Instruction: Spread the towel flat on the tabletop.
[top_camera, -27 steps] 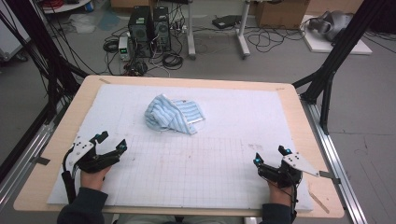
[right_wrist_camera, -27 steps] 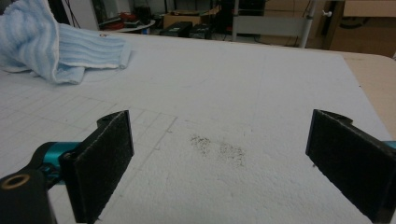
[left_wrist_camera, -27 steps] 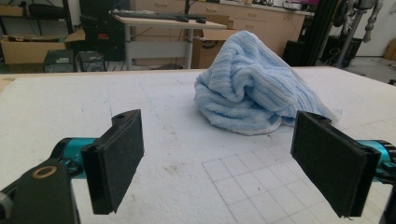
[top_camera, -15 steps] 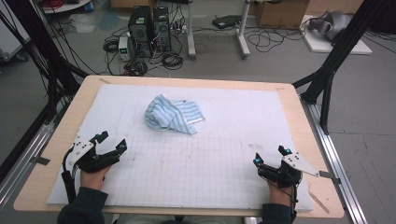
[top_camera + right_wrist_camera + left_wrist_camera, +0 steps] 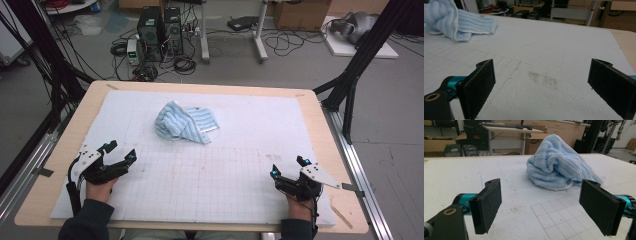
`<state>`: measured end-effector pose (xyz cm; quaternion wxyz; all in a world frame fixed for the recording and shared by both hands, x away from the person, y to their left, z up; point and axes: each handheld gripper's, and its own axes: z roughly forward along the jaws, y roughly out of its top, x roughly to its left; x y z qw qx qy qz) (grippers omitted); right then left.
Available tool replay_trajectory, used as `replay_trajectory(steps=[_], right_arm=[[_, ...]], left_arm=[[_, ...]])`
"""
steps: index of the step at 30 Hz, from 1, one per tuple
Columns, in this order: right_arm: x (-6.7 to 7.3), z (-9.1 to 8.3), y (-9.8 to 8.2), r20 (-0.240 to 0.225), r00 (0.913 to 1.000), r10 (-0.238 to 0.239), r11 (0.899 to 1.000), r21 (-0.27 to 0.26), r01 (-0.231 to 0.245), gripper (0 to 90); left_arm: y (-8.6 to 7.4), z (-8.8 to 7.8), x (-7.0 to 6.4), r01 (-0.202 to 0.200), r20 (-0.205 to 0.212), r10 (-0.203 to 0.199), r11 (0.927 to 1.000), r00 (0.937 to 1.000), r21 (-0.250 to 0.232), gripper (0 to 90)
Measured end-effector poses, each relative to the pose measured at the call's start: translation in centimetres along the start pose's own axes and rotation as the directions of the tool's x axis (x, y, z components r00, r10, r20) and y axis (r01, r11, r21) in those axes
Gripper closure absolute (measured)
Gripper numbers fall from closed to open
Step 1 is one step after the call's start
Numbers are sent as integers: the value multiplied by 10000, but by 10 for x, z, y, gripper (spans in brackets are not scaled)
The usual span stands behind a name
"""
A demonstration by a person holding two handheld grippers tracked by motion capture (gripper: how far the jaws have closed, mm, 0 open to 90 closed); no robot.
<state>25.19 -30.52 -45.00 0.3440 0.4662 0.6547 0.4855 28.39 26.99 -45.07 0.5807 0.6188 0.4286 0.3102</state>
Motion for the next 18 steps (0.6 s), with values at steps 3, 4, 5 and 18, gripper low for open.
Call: replay_trajectory(steps=[3, 4, 5, 18], right_arm=[[0, 1, 0, 17, 10000, 20, 10000, 81, -20, 66], [0, 1, 0, 43, 10000, -28, 10000, 57, 28, 66], [0, 1, 0, 55, 10000, -1, 10000, 62, 0, 66], [1, 1, 0, 113, 9999, -1, 10000, 89, 0, 66]], left_arm=[[8, 1, -4, -58, -35, 57, 9998, 10000, -205, 186], [16, 4, -5, -112, 74, 114, 9995, 9999, -286, 186], [16, 4, -5, -112, 74, 114, 9995, 9999, -286, 184], [65, 32, -19, -962, 794, 962, 9954, 9922, -40, 177]])
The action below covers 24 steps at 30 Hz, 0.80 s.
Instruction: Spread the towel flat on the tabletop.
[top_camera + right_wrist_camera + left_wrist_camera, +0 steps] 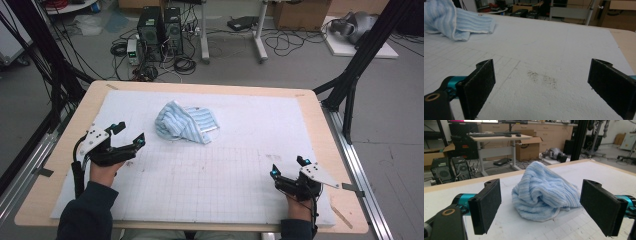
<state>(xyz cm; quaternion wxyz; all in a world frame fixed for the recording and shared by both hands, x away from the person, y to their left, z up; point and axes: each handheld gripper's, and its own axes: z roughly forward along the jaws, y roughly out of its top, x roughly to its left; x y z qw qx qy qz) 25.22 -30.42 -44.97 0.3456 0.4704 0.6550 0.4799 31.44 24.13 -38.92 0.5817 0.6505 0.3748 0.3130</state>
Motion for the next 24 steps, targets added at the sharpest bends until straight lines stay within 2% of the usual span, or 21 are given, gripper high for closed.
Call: replay_trajectory(steps=[3, 4, 6, 7, 8, 11, 15, 17, 21, 24], right_arm=[[0, 0, 0, 15, 10000, -36, 10000, 21, 36, 66], [0, 0, 0, 15, 10000, -36, 10000, 18, 36, 66], [1, 0, 0, 20, 10000, -56, 10000, 15, 56, 66], [1, 0, 0, 21, 10000, -71, 10000, 10, 71, 66], [1, 0, 0, 14, 10000, -72, 10000, 12, 72, 66], [1, 0, 0, 21, 10000, -85, 10000, 13, 85, 66], [1, 1, 0, -16, 9999, -147, 9999, 15, 147, 66], [1, 1, 0, 3, 9999, -170, 9999, -8, 170, 66], [1, 1, 0, -14, 9999, -138, 9999, 36, 138, 66], [2, 1, 0, -35, 9998, -195, 9997, 114, 195, 66]], left_arm=[[10, 11, 0, -186, 142, 183, 9996, 9997, 200, 180], [15, 20, -1, -268, 272, 258, 9990, 9993, 365, 182], [17, 25, -1, -352, 321, 338, 9984, 9989, 453, 189], [20, 34, -2, -425, 403, 400, 9970, 9984, 648, 190], [20, 34, -2, -425, 403, 400, 9970, 9984, 648, 197], [23, 54, -5, -535, 590, 479, 9939, 9971, 964, 212], [24, 67, -9, -538, 852, 447, 9927, 9954, 1075, 214], [23, 77, -9, -534, 912, 417, 9900, 9950, 1305, 218], [17, 97, -10, -214, 802, 58, 9805, 9968, 1953, 205], [10, 109, -12, -333, 676, 181, 9724, 9975, 2309, 199]])
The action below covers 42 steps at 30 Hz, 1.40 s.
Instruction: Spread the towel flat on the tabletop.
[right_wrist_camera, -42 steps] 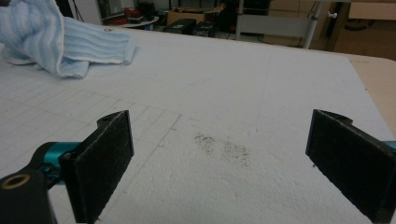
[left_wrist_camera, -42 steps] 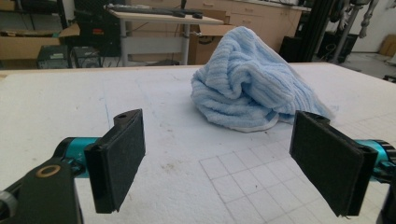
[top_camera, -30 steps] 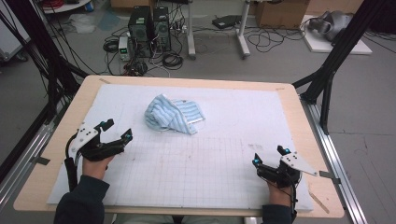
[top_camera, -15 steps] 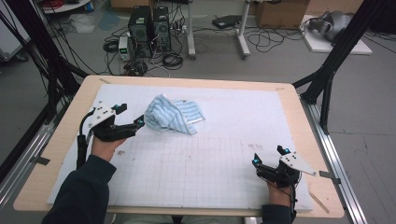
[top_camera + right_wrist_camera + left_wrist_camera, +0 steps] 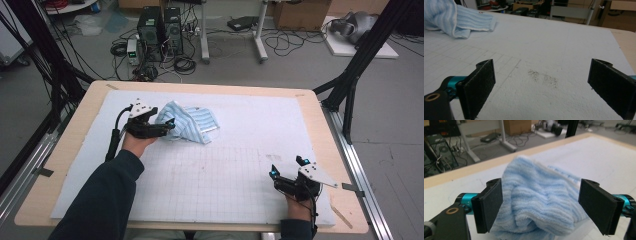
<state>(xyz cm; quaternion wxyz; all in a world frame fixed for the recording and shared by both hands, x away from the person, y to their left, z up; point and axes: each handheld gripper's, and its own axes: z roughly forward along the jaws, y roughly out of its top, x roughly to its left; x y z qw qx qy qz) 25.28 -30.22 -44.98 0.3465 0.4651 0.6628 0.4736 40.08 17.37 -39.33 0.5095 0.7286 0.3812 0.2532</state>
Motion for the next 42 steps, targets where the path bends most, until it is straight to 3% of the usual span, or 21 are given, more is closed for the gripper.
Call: replay_trajectory(steps=[6, 11, 14, 15, 16, 17, 19, 21, 25, 33, 38, 42], right_arm=[[0, 0, 0, -8, 10000, 8, 10000, 21, -8, 66], [0, 0, 0, -16, 10000, -3, 10000, 20, 3, 66], [0, 0, 0, -13, 10000, 9, 10000, 20, -9, 66], [0, 0, 0, -17, 10000, -12, 10000, 3, 12, 66], [0, 0, 0, -25, 10000, -6, 10000, 3, 6, 66], [0, 0, 0, -25, 10000, -6, 10000, 3, 6, 66], [0, 0, 0, -17, 10000, -24, 10000, -15, 24, 66], [0, 0, 0, -32, 10000, -15, 10000, -20, 15, 66], [0, 0, 0, -4, 10000, -83, 9999, -69, 83, 66], [0, 0, 0, 1, 10000, -39, 10000, -18, 39, 66], [0, 0, 0, -1, 10000, -13, 10000, 12, 13, 66], [0, 0, 0, 18, 10000, 7, 10000, 40, -7, 66]], left_arm=[[-12, 23, -3, -93, -864, 186, 9943, 9961, 1061, 201], [-18, 35, -5, -10, -1011, 168, 9880, 9947, 1547, 214], [-21, 38, -5, -97, -1063, 284, 9851, 9939, 1720, 291], [-21, 39, -5, -160, -1008, 344, 9840, 9943, 1776, 329], [-22, 38, -6, -359, -903, 536, 9818, 9945, 1867, 501], [-22, 38, -7, -564, -813, 735, 9791, 9940, 1953, 501], [-21, 36, -10, -885, -700, 1038, 9769, 9921, 1948, 661], [-18, 32, -11, -1008, -478, 1108, 9792, 9927, 1760, 733], [-9, 17, -15, -954, 125, 946, 9890, 9954, 1134, 759], [-5, -22, -33, -1354, 1063, 1317, 9904, 9856, 277, 760], [-7, -41, -42, -1593, 1537, 1570, 9872, 9756, 32, 759], [-13, -55, -44, -1687, 1823, 1624, 9855, 9697, 197, 756]])
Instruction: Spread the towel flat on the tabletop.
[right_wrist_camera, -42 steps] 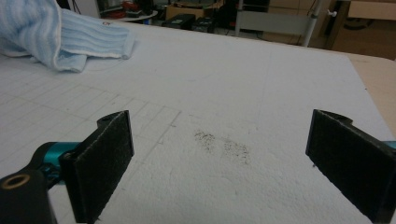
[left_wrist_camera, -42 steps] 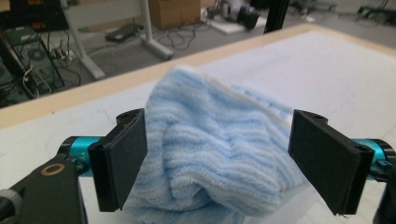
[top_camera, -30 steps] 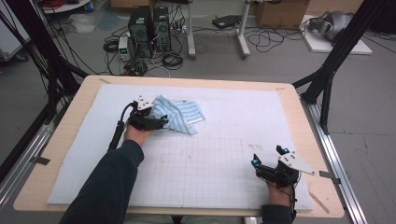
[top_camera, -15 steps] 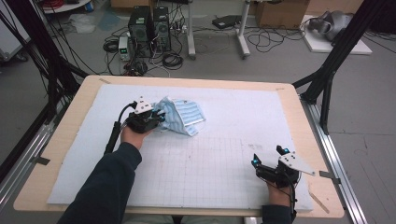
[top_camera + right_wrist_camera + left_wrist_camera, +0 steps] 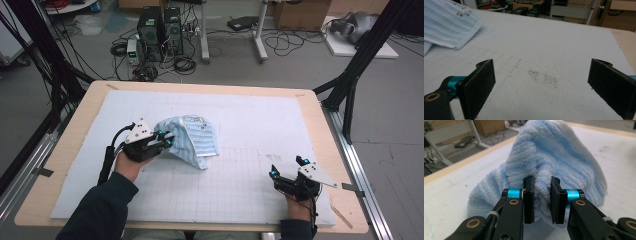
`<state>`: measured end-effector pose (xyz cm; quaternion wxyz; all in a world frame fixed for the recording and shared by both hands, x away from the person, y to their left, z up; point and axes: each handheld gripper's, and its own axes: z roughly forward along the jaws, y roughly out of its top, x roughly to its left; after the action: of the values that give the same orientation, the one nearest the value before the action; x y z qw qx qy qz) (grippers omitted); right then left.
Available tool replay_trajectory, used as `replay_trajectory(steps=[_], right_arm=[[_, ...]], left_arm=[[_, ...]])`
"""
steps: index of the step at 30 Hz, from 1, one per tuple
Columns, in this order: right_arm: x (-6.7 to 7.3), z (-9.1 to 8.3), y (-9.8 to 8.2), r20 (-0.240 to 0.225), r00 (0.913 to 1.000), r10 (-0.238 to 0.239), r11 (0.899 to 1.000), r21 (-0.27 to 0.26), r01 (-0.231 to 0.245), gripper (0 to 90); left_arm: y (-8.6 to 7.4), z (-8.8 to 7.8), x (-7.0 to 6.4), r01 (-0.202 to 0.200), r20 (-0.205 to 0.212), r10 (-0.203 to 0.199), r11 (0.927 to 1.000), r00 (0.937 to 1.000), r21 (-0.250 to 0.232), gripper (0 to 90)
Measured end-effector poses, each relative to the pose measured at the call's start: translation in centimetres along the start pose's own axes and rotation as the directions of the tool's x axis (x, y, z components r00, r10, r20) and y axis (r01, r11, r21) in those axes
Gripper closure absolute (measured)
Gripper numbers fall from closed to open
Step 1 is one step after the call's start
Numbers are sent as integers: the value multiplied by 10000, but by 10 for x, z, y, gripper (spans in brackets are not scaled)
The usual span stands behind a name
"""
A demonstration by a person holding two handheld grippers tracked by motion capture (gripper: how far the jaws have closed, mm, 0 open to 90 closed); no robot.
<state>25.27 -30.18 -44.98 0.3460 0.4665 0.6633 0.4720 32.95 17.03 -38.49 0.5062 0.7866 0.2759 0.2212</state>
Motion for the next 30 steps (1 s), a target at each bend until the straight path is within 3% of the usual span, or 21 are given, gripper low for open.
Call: replay_trajectory(steps=[9, 13, 15, 17, 18, 19, 20, 21, 22, 23, 24, 25, 26, 27, 28, 29, 30], right_arm=[[-1, 1, 0, -16, 10000, -4, 10000, -18, 4, 66], [0, 1, 1, -6, 10000, 75, 9999, 93, -75, 66], [-1, 1, 2, 28, 10000, 51, 9998, 170, -52, 67], [0, 1, 2, 160, 9998, 111, 9999, 74, -112, 66], [2, 3, 4, -282, 9981, 552, 9985, 1, -553, 66], [2, 3, 4, -282, 9981, 552, 9985, 1, -553, 66], [7, 5, 7, -442, 9975, 545, 9985, 42, -544, 66], [22, 13, 14, -870, 9960, 182, 9998, 123, -172, 66], [22, 13, 14, -870, 9960, 182, 9998, 123, -172, 66], [30, 18, 18, -1126, 9936, -37, 9998, 204, 60, 66], [47, 29, 26, -1723, 9842, -408, 9985, 298, 466, 67], [55, 36, 30, -2013, 9774, -642, 9966, 368, 731, 67], [64, 42, 35, -2270, 9704, -825, 9945, 439, 948, 67], [64, 42, 35, -2270, 9704, -825, 9945, 439, 948, 67], [72, 49, 39, -2571, 9612, -996, 9921, 485, 1157, 67], [89, 60, 48, -3026, 9441, -1307, 9857, 624, 1564, 68], [96, 66, 52, -3276, 9345, -1392, 9829, 687, 1705, 68]], left_arm=[[-29, -30, -11, 543, 258, -539, 9984, 9982, -183, 746], [-41, -37, -11, 574, 338, -575, 9983, 9978, 44, 739], [-45, -39, -10, 783, 379, -779, 9969, 9962, -96, 727], [-48, -40, -9, 1045, 215, -1043, 9945, 9943, -107, 644], [-49, -41, -8, 1166, 79, -1165, 9931, 9932, -129, 485], [-49, -41, -7, 1312, -38, -1313, 9912, 9913, -196, 485], [-49, -42, -6, 1377, -136, -1381, 9901, 9903, -279, 419], [-49, -44, -5, 1422, -201, -1430, 9891, 9895, -381, 356], [-49, -46, -4, 1407, -282, -1421, 9889, 9894, -482, 356], [-49, -48, -4, 1376, -353, -1398, 9887, 9896, -587, 340], [-49, -50, -3, 1360, -421, -1390, 9885, 9894, -663, 318], [-49, -52, -2, 1329, -428, -1362, 9885, 9898, -724, 318], [-50, -54, -2, 1300, -431, -1335, 9885, 9901, -773, 318], [-51, -56, -1, 1326, -446, -1364, 9880, 9896, -795, 318], [-52, -58, 0, 1349, -477, -1393, 9872, 9891, -855, 318], [-53, -59, 1, 1398, -495, -1446, 9860, 9882, -904, 318], [-54, -61, 2, 1415, -529, -1467, 9858, 9878, -909, 318]])
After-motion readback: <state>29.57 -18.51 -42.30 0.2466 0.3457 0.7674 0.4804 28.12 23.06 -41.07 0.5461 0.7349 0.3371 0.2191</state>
